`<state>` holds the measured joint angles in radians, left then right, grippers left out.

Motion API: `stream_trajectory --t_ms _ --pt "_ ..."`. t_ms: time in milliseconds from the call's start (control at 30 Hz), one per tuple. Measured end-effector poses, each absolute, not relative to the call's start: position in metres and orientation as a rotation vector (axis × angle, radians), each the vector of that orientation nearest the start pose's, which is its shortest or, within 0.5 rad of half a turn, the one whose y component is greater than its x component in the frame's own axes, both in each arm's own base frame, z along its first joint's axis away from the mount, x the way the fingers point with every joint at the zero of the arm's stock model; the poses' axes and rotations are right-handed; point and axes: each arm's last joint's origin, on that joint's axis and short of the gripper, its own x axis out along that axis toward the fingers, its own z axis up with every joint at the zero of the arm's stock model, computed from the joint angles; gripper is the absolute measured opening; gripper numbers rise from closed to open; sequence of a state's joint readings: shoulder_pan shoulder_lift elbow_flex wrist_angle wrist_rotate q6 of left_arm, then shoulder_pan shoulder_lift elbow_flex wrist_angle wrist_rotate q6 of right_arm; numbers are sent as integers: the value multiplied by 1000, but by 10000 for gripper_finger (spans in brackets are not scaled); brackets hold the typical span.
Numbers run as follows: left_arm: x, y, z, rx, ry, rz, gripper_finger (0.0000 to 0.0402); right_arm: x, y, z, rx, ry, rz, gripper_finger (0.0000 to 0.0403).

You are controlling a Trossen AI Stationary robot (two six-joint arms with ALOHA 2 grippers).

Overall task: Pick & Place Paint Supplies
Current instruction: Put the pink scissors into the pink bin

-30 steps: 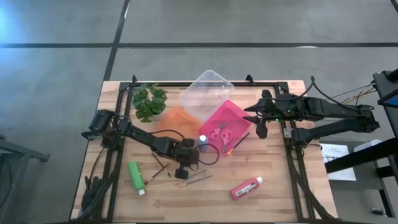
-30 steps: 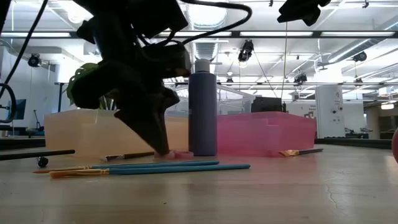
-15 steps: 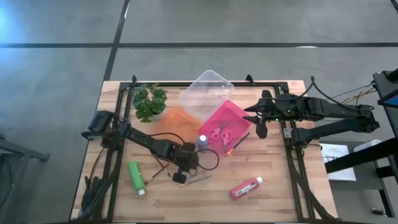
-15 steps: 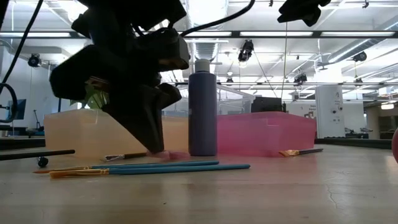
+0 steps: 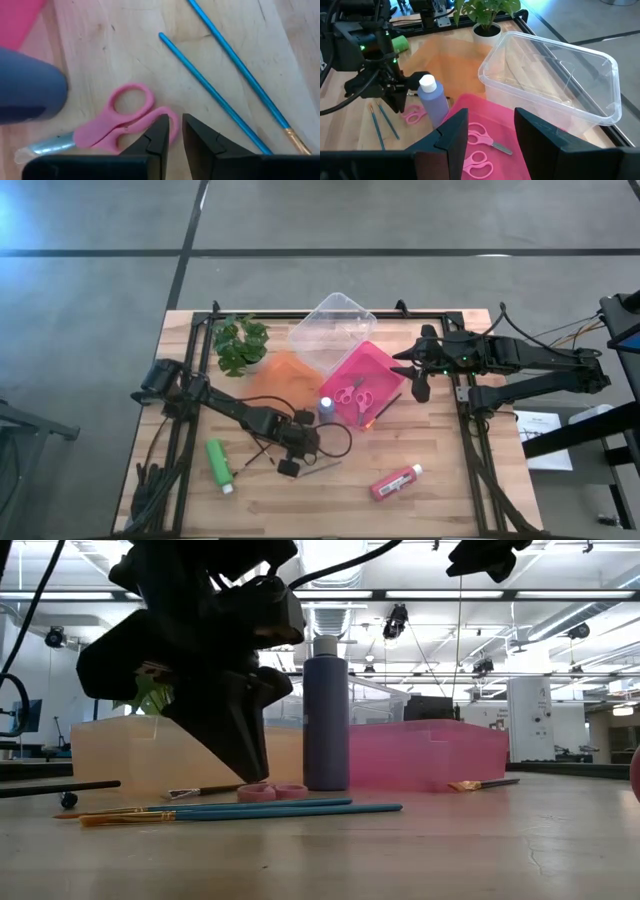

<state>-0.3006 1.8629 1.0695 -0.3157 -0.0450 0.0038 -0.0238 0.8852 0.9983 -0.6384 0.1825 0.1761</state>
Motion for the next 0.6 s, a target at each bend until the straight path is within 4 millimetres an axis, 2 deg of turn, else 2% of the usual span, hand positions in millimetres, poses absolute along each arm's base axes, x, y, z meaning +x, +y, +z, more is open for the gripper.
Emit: stream_trajectory --t_ms 600 --pt "334 -103 134 307 1112 -314 65 173 -9 347 143 504 -250 157"
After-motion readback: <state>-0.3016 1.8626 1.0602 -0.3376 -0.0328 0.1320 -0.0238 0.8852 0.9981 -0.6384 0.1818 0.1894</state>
